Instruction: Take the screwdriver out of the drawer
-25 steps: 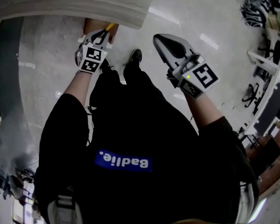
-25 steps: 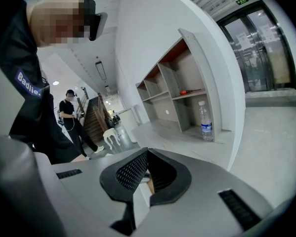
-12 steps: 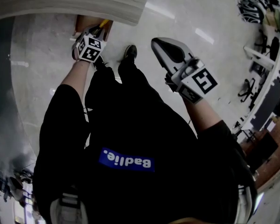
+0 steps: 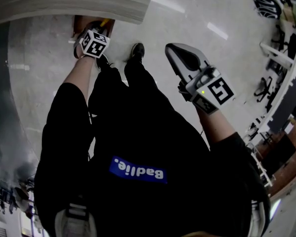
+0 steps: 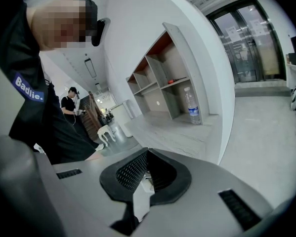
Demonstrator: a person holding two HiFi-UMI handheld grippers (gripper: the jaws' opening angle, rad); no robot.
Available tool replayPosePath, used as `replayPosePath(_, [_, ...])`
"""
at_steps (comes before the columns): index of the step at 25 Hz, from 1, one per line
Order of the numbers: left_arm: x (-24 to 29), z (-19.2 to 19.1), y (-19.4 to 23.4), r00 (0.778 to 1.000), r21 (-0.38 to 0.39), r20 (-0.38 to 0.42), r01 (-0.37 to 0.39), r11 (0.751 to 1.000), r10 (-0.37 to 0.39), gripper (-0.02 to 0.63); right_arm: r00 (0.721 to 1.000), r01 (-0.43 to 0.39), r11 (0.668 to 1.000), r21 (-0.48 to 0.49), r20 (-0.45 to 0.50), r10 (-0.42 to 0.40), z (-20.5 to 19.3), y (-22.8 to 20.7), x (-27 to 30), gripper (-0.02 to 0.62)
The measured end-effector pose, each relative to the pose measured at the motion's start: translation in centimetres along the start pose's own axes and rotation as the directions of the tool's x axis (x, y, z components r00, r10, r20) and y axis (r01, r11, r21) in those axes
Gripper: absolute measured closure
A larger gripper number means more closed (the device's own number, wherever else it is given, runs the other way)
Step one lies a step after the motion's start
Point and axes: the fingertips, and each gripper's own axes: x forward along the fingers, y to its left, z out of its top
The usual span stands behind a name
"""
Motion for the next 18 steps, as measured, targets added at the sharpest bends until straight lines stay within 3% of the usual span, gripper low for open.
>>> replayPosePath(7, [2.0, -1.1, 0.7, 0.998, 0.019, -0.06, 0.005, 1.0, -0.004, 0.491, 0.999, 0.053, 0.998, 0.039, -0.013, -0.052, -1.2, -1.0, -0.7, 0.565])
replayPosePath(18, [1.1, -0.9, 0.9, 0.992, 0.074, -0.128, -0.001, 0.997, 0.01, 0.5, 0.996, 0.092, 0.995, 0.046, -0.013, -0.091, -0.3, -0.4, -3.1, 0.565])
